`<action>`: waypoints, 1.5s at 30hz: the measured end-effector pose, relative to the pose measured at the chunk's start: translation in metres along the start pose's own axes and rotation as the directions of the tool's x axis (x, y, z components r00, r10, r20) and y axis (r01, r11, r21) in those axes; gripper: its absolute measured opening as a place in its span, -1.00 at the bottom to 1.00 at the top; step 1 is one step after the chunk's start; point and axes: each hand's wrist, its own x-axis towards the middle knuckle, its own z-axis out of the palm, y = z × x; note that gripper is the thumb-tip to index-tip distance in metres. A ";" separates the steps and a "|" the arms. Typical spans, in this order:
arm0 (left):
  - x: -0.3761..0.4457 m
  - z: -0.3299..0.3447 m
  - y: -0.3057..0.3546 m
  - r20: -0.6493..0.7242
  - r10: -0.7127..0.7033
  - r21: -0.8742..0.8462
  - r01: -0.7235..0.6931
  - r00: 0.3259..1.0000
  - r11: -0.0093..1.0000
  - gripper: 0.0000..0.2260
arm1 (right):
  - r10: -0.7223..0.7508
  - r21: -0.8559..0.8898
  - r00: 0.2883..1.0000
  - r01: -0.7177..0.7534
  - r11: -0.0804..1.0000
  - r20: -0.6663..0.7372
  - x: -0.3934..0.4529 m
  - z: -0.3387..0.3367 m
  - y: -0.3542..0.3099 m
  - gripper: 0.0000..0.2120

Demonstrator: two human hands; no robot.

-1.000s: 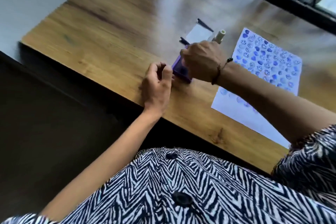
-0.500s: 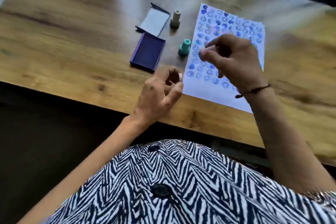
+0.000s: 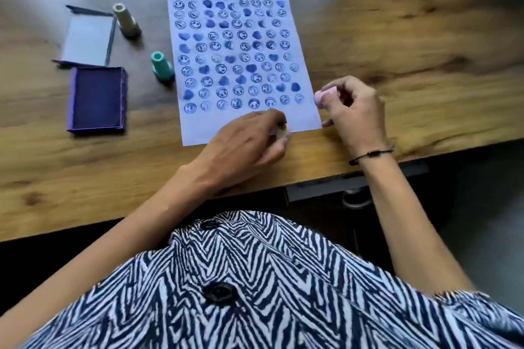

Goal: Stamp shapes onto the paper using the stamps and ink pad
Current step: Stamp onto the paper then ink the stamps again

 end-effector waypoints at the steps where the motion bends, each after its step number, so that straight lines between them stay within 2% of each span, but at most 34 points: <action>1: 0.000 0.000 -0.001 -0.002 0.000 0.014 0.000 1.000 1.000 -0.73 | -0.008 -0.022 1.000 0.008 1.000 -0.002 -0.002 0.002 -0.001 -0.90; 6: -0.006 -0.002 -0.005 -0.010 -0.036 0.028 0.036 0.999 0.999 -0.65 | -0.073 -0.185 0.997 0.077 0.980 0.029 -0.009 0.011 -0.002 -0.92; 15: -0.003 0.001 -0.005 -0.035 -0.064 0.063 0.066 0.997 0.996 -0.69 | -0.173 -0.366 0.983 0.185 0.912 0.067 -0.006 0.017 -0.001 -0.90; 22: -0.002 0.002 -0.003 -0.031 -0.095 0.041 0.097 0.995 0.994 -0.69 | -0.257 -0.546 0.962 0.262 0.795 0.087 -0.012 0.028 -0.001 -0.89; 28: -0.002 0.001 -0.003 -0.044 -0.114 0.018 0.115 0.992 0.993 -0.69 | -0.274 -0.561 0.948 0.315 0.765 0.160 -0.010 0.025 -0.003 -0.95; 36: -0.001 0.000 -0.003 -0.068 -0.108 0.012 0.109 0.992 0.994 -0.68 | -0.299 -0.557 0.938 0.344 0.755 0.175 -0.008 0.024 0.002 -0.95; 42: -0.003 0.001 -0.002 -0.086 -0.093 -0.001 0.093 0.992 0.996 -0.66 | -0.261 -0.543 0.949 0.315 0.778 0.177 -0.012 0.023 0.000 -0.95; 45: -0.003 0.001 -0.003 -0.095 -0.080 -0.003 0.081 0.992 0.997 -0.63 | -0.188 -0.527 0.952 0.292 0.798 0.243 -0.006 0.018 -0.006 -0.97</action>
